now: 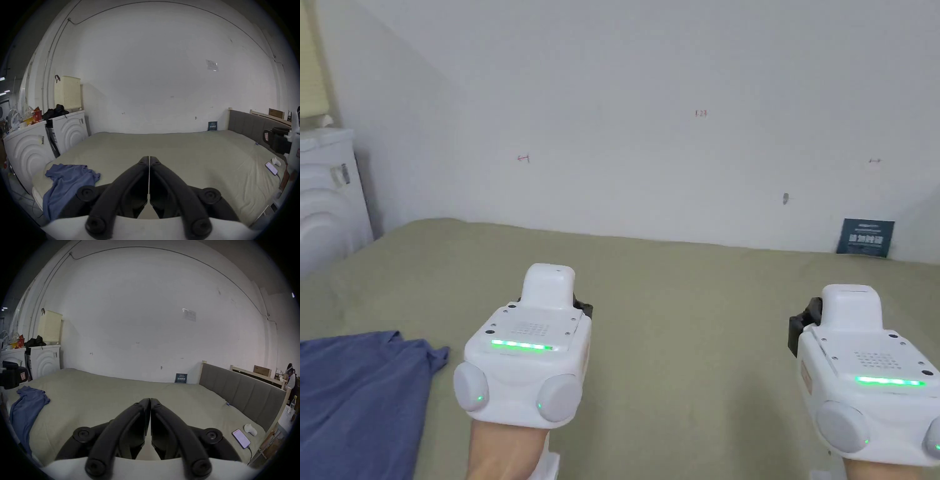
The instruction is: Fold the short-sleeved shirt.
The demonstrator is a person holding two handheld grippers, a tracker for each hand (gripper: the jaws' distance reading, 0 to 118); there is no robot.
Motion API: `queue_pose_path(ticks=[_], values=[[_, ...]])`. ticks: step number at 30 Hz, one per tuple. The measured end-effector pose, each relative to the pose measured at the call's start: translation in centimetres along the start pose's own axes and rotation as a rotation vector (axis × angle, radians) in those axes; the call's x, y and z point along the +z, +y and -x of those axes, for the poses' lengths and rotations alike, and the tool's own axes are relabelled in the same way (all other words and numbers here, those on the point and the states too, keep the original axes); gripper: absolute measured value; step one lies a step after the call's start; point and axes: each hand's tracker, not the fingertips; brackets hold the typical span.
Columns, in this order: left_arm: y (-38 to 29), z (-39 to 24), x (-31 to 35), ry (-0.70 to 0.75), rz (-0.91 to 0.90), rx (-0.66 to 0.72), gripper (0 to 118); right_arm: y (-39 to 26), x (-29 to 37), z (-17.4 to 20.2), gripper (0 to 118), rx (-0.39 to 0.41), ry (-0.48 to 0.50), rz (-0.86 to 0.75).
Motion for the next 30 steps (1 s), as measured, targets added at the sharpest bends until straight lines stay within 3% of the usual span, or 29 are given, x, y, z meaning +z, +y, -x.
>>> queue_pose_path(ticks=[5, 11, 19, 24, 30], values=[[0.0, 6.4, 1.5, 0.162, 0.031, 0.04, 1, 0.2, -1.0, 6.3, 7, 0.023, 0.136, 0.001], [-0.8, 17.2, 6.2, 0.422, 0.058, 0.077, 1, 0.7, -1.0, 17.8, 7, 0.019, 0.395, 0.002], [-3.0, 26.5, 13.5, 0.682, 0.104, 0.098, 1, 1.1, 1.0, 30.3, 7, 0.007, 0.668, 0.01], [-3.9, 28.9, 15.2, 0.728, 0.122, 0.109, 1, 0.9, 1.9, 34.7, 7, 0.01, 0.749, 0.026], [-3.7, 29.3, 14.7, 0.731, 0.138, 0.104, 1, 0.5, 1.5, 36.5, 7, 0.009, 0.776, 0.052]])
